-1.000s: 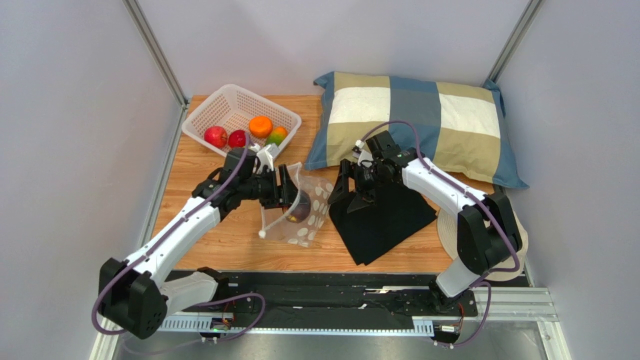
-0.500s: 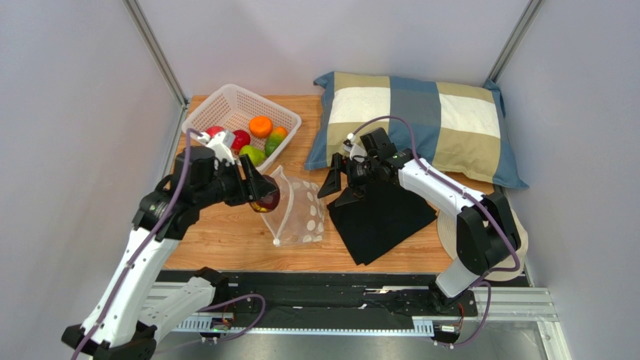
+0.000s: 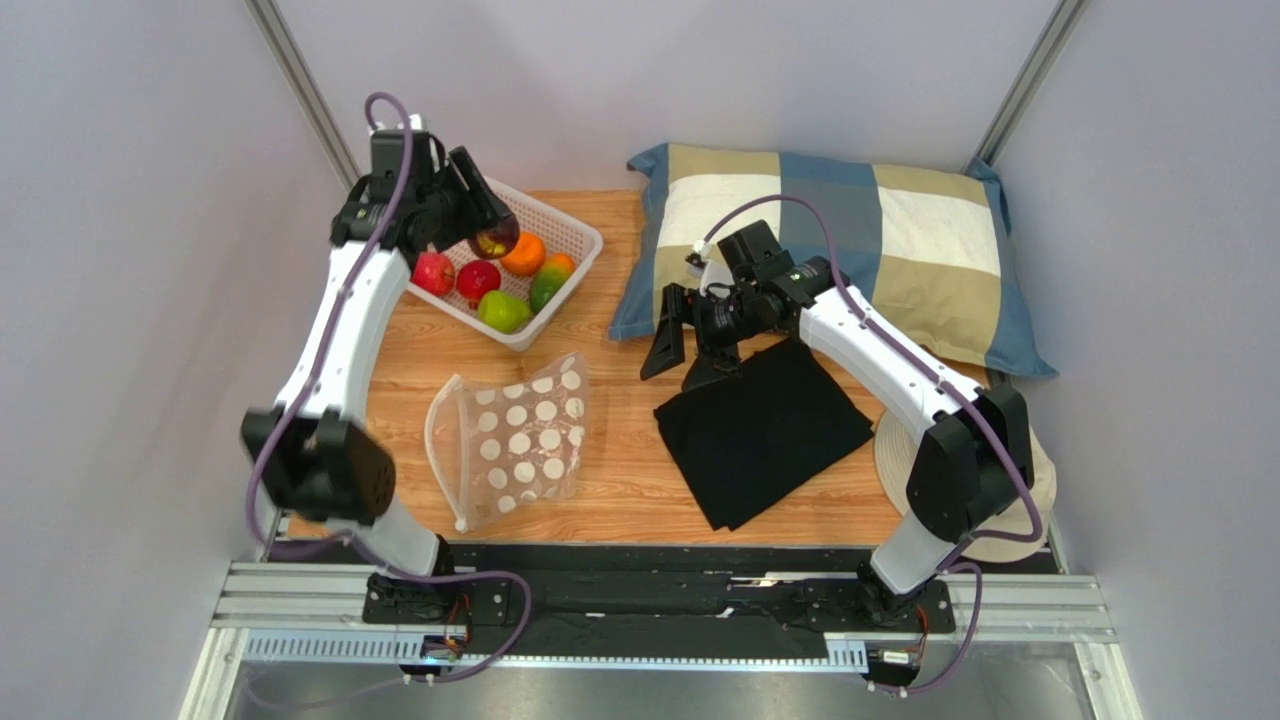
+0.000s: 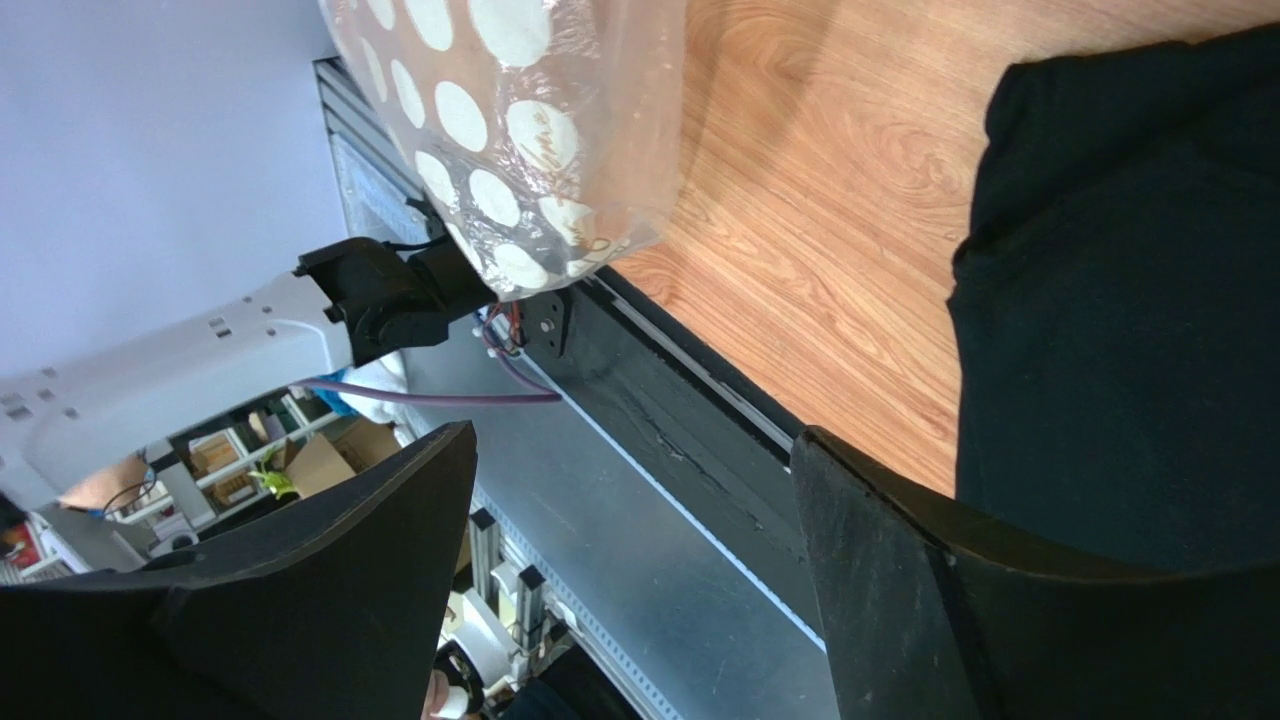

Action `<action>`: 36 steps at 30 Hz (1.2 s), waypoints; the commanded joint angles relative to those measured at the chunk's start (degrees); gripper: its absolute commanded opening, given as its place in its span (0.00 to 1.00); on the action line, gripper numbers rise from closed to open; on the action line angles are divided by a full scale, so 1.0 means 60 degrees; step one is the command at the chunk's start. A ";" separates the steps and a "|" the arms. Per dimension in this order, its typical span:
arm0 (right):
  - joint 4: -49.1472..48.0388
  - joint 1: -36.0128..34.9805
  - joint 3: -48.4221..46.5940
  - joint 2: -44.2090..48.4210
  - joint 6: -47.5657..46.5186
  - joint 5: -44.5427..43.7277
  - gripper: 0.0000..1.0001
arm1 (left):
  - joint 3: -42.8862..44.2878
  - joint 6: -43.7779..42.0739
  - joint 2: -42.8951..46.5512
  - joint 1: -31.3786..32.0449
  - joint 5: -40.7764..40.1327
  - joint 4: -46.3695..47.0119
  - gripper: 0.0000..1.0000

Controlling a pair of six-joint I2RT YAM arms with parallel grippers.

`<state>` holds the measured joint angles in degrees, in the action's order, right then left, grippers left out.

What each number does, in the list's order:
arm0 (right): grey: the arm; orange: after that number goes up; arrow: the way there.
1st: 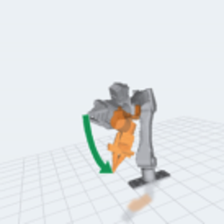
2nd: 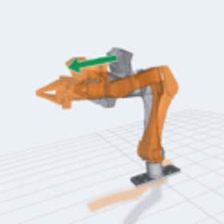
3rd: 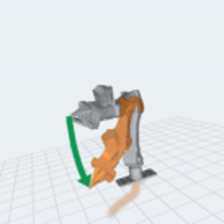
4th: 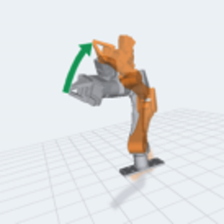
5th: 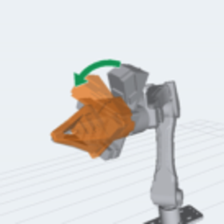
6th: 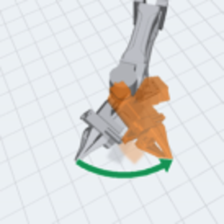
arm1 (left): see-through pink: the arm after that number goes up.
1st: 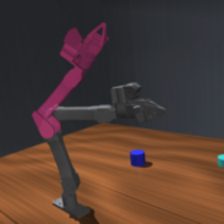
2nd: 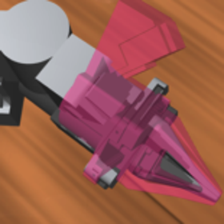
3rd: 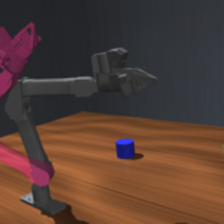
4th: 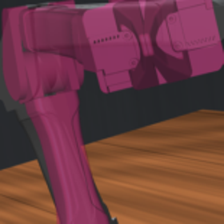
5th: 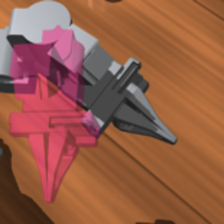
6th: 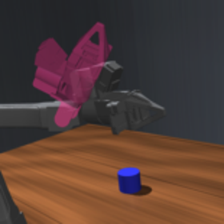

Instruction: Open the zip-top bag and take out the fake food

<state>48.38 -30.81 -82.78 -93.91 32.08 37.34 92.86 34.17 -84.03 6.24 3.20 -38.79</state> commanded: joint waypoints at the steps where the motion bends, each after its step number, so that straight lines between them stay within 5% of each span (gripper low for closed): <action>1: 0.0886 0.0007 -0.0528 -0.0198 -0.0482 -0.0553 0.81 | 0.2082 -0.0202 -0.3157 -0.0863 0.0945 0.0356 0.00; 8: 0.1883 0.0081 -0.1394 -0.0608 -0.1112 -0.1302 0.82 | 0.5627 0.0032 -0.6954 -0.1699 0.1910 0.1072 0.00; 9: 0.1897 0.0081 -0.1364 -0.0652 -0.1127 -0.1302 0.82 | 0.5777 0.0119 -0.7450 -0.1772 0.2000 0.1407 0.06; 10: 0.1912 0.0095 -0.1349 -0.0681 -0.1171 -0.1273 0.82 | 0.5807 0.0236 -0.7644 -0.1903 0.2189 0.1686 0.14; 16: 0.2073 0.0139 -0.1276 -0.0609 -0.1361 -0.1346 0.82 | 0.5720 0.0458 -0.8115 -0.2065 0.2163 0.1938 0.99; 24: 0.2191 0.0154 -0.0969 0.0123 -0.1435 -0.1755 0.82 | 0.5531 0.0046 -0.6272 -0.1920 0.1150 -0.0809 0.99; 29: 0.1665 0.0242 -0.0048 0.1117 -0.0763 -0.1888 0.86 | 0.1983 -0.0481 -0.2370 -0.1070 0.0650 -0.1344 0.99; 36: 0.1384 0.0257 0.0934 0.3210 -0.0221 -0.4300 0.94 | -0.3357 0.0278 0.3027 0.3656 0.1065 -0.0264 0.99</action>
<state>59.22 -29.54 -79.11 -83.26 27.79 22.37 86.91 33.06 -79.53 14.90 8.75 -41.82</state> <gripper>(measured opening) 0.923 0.990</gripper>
